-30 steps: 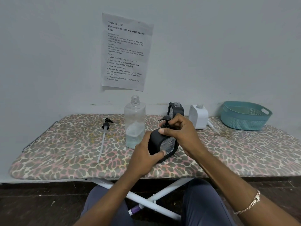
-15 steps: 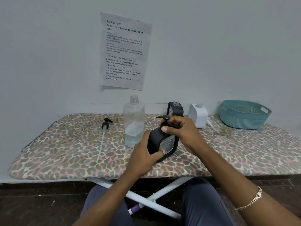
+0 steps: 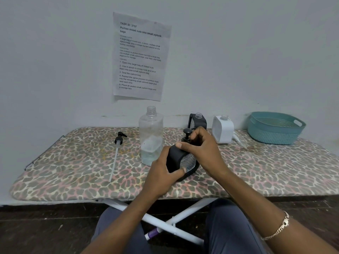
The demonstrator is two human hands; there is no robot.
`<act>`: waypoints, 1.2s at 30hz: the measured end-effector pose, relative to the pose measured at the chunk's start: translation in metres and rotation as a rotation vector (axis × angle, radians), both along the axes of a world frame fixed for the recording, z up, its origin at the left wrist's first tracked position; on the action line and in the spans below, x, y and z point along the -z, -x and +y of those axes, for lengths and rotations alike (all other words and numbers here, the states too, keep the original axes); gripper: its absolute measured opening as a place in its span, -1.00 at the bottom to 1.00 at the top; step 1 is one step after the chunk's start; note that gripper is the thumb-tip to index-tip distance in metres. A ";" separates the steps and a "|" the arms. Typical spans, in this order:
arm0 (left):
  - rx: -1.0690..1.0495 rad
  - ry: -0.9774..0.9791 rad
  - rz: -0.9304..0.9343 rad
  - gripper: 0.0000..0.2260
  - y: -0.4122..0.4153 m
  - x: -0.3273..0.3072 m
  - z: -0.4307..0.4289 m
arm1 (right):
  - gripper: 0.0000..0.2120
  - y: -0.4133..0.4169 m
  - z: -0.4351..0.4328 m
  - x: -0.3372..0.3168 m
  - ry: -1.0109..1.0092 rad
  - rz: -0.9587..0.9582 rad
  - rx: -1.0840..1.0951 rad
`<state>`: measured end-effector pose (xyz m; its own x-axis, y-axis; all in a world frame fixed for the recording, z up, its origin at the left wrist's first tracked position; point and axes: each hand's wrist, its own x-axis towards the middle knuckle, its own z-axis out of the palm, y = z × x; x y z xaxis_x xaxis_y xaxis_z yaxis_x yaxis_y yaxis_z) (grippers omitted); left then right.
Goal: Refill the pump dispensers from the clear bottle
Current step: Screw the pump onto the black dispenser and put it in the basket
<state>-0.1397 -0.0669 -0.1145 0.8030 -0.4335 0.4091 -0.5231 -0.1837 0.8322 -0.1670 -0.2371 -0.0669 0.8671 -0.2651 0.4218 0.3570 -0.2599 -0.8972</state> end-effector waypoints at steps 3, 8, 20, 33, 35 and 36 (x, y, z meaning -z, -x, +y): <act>0.001 0.001 0.002 -0.54 0.000 0.000 0.000 | -0.65 -0.002 -0.007 -0.001 -0.010 0.026 -0.047; -0.009 0.007 0.005 -0.54 -0.001 0.001 0.000 | -0.79 -0.002 -0.019 -0.007 0.017 0.058 -0.165; -0.010 0.032 0.011 -0.58 0.000 0.001 -0.001 | -0.77 0.000 -0.017 -0.010 -0.006 0.047 -0.154; -0.064 -0.007 -0.035 -0.55 -0.001 0.005 -0.003 | -0.78 0.007 -0.001 -0.006 -0.038 0.004 -0.019; -0.078 -0.008 -0.049 -0.55 0.001 0.005 -0.003 | -0.74 0.006 0.000 -0.005 -0.055 0.012 -0.006; -0.091 -0.011 -0.058 -0.55 0.002 0.005 -0.004 | -0.72 0.006 0.000 -0.004 -0.058 0.016 -0.003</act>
<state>-0.1415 -0.0706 -0.1194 0.8142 -0.3650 0.4515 -0.5512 -0.2416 0.7986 -0.1726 -0.2373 -0.0628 0.8742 -0.2863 0.3922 0.3435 -0.2063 -0.9162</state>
